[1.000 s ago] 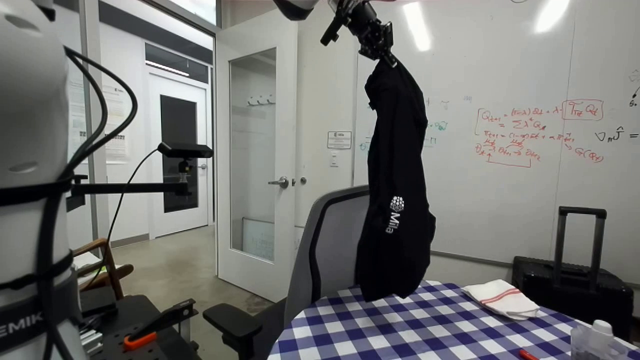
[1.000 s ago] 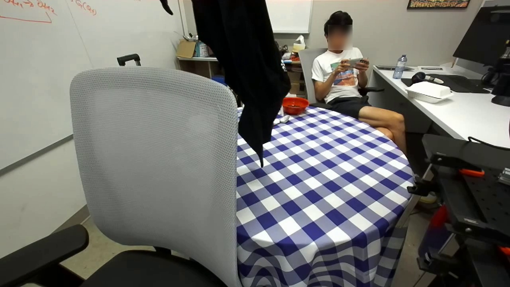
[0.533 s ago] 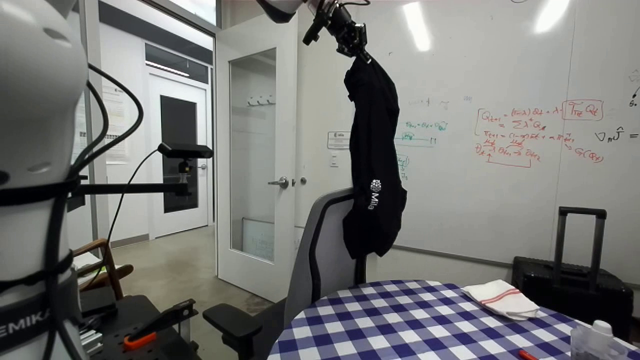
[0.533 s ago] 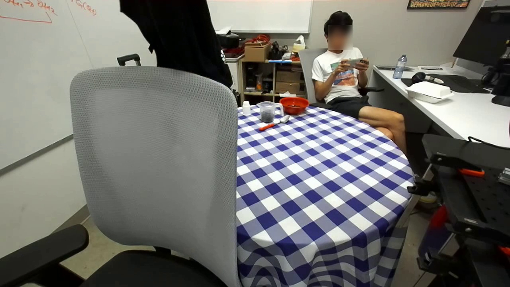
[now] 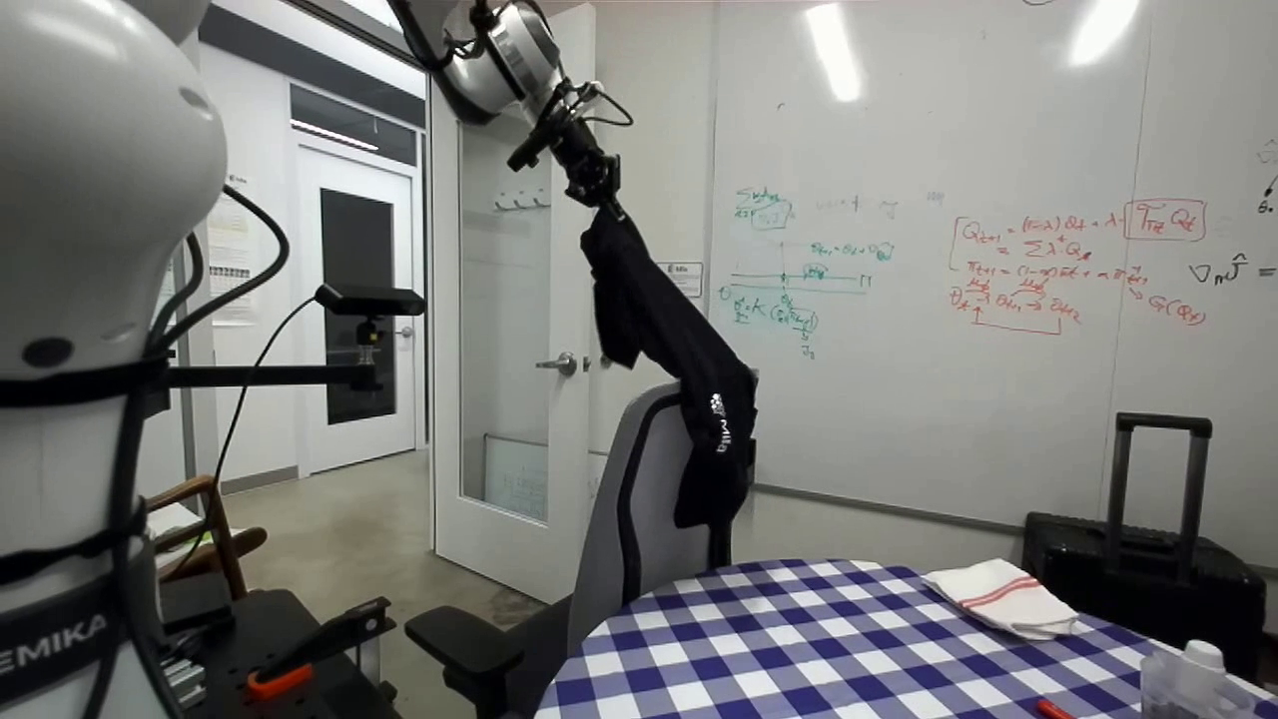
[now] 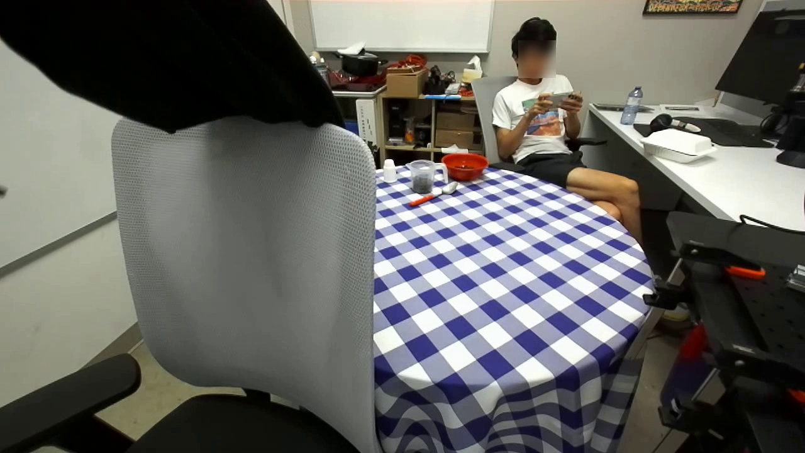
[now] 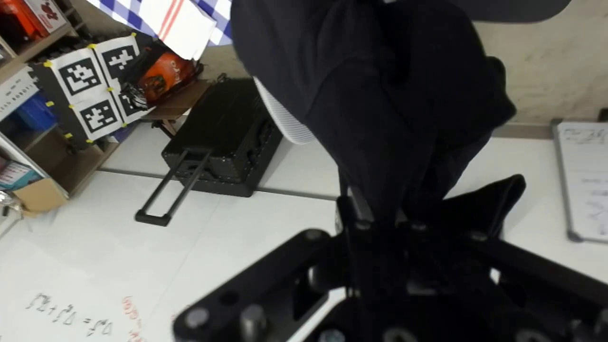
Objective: Pick the cloth and put it on the back rest of the chair
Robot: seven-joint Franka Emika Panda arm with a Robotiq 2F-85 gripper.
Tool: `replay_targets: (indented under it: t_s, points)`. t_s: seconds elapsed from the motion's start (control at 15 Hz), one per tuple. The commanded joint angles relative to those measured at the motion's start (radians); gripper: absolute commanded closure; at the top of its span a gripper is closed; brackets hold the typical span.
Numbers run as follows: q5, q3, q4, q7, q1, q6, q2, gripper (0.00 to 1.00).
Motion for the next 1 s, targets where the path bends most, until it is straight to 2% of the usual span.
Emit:
replay_targets:
  t_s: [0.0, 0.07, 0.4, 0.67, 0.93]
  points:
    - [-0.006, 0.037, 0.018, -0.089, 0.054, -0.041, 0.066, 0.68]
    - [-0.008, 0.04, 0.015, -0.101, 0.065, -0.047, 0.082, 0.67]
    - [0.004, 0.033, 0.01, -0.174, 0.058, -0.042, 0.108, 0.31]
    - [0.03, 0.028, -0.007, -0.22, -0.002, -0.031, 0.068, 0.02]
    - [0.111, 0.036, -0.088, -0.361, -0.119, -0.013, -0.033, 0.0]
